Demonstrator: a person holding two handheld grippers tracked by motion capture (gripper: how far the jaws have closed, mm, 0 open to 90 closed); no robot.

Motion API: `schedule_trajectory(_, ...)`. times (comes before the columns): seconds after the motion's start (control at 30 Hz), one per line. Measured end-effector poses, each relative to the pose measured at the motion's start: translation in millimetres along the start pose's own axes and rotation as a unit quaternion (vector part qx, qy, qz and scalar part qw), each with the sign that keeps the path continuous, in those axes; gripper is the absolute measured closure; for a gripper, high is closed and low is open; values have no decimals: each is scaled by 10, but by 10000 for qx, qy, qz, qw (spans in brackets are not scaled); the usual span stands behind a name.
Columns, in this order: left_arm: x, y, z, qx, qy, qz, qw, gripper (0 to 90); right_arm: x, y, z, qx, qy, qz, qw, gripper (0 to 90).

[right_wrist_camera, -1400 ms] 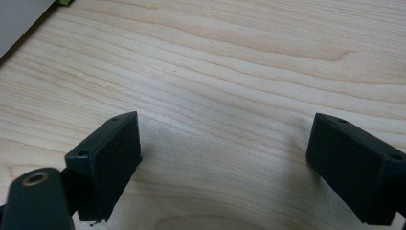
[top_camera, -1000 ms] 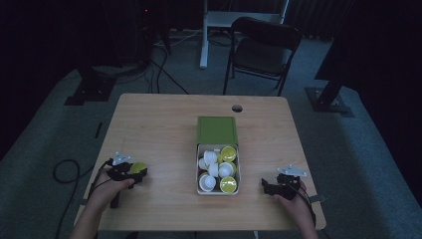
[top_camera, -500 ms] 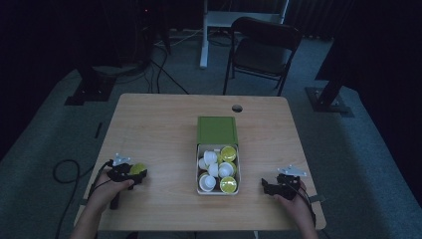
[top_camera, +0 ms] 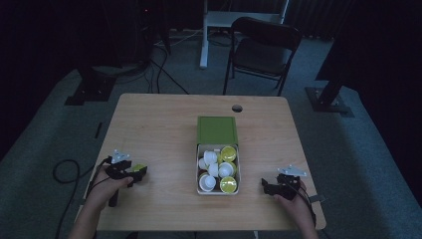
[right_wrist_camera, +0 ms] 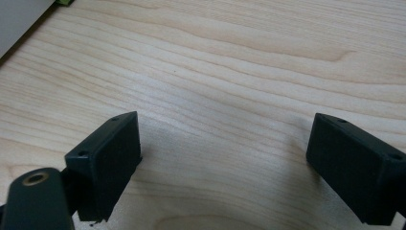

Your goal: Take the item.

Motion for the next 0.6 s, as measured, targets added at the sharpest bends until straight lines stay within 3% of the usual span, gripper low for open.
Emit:
schedule_trajectory(0.23,198,163,7,229,-356,42,9991,220,0,0,0,0,1,-1,10000,111)
schedule_trajectory(0.33,319,218,-5,292,-594,-14,9978,192,0,0,0,0,1,-1,10000,111)
schedule_trajectory(0.4,347,226,-10,297,-629,-66,9976,192,0,0,0,1,1,-2,10000,111)
schedule_trajectory(0.43,470,249,-30,290,-797,-167,9963,181,0,0,0,0,0,-1,10000,111)
schedule_trajectory(0.6,636,268,-67,332,-1035,-222,9938,163,0,0,0,0,1,-1,10000,111)
Point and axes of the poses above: each handheld gripper's, and its own axes: z roughly backward along the jaws, y roughly out of its top, x roughly to its right, the point moved 7 cm from there along -z, roughly forward along the jaws, and after that the axes turned 9 degrees about x, right-handed, at the moved point
